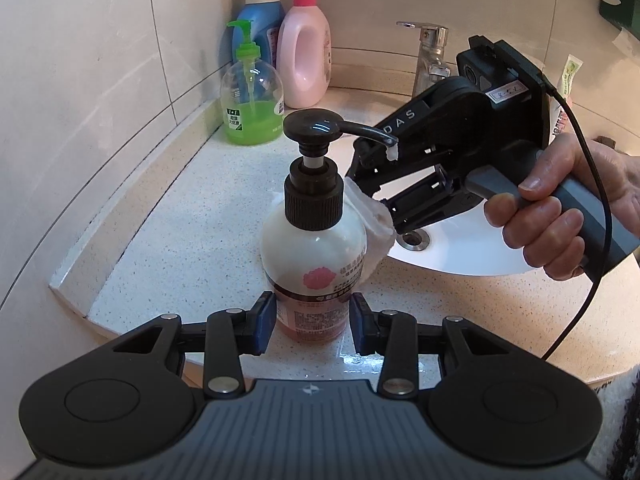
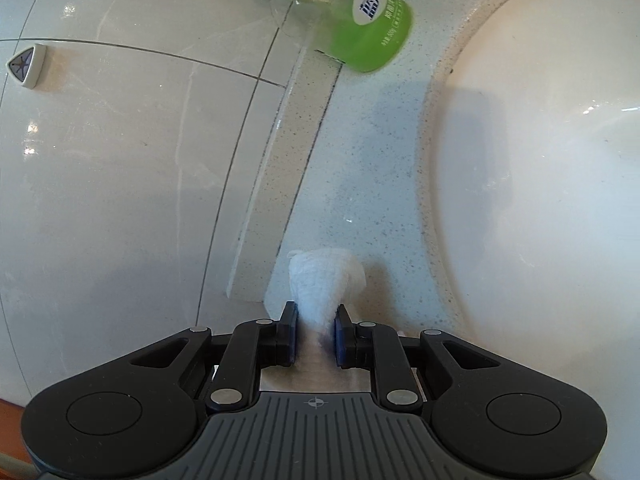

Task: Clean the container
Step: 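Wipe the bottle's neck and side with the right gripper while the left gripper holds it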

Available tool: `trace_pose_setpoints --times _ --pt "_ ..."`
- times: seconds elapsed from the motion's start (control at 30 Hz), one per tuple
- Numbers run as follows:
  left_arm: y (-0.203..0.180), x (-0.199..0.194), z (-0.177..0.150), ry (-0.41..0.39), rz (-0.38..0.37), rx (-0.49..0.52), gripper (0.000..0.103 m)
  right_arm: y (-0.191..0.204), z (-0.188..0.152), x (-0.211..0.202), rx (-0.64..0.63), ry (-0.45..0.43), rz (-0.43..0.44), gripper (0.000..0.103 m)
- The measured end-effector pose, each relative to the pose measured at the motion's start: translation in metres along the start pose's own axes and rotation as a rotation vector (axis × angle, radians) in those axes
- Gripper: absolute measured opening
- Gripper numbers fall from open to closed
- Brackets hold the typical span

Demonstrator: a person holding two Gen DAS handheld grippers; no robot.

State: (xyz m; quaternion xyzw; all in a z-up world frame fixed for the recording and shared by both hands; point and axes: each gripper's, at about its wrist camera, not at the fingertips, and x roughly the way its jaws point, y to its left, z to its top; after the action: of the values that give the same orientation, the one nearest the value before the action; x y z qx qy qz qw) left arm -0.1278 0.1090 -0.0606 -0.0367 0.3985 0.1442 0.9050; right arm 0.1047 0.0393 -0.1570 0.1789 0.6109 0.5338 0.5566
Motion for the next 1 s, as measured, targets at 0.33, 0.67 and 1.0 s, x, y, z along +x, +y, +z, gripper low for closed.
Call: trace_pose_setpoints --times 0.33,0.67,1.0 --pt "0.006 0.000 -0.002 0.010 0.006 -0.002 0.045 -0.021 -0.020 -0.017 0.042 -0.009 -0.014 0.020" --pt "0.013 -0.006 -0.003 0.006 0.010 -0.019 0.045 -0.008 -0.011 -0.043 0.022 -0.058 0.067 0.020" --pt "0.004 -0.006 0.002 -0.005 0.009 0.008 0.045 0.024 0.023 -0.024 -0.062 0.003 0.160 0.020"
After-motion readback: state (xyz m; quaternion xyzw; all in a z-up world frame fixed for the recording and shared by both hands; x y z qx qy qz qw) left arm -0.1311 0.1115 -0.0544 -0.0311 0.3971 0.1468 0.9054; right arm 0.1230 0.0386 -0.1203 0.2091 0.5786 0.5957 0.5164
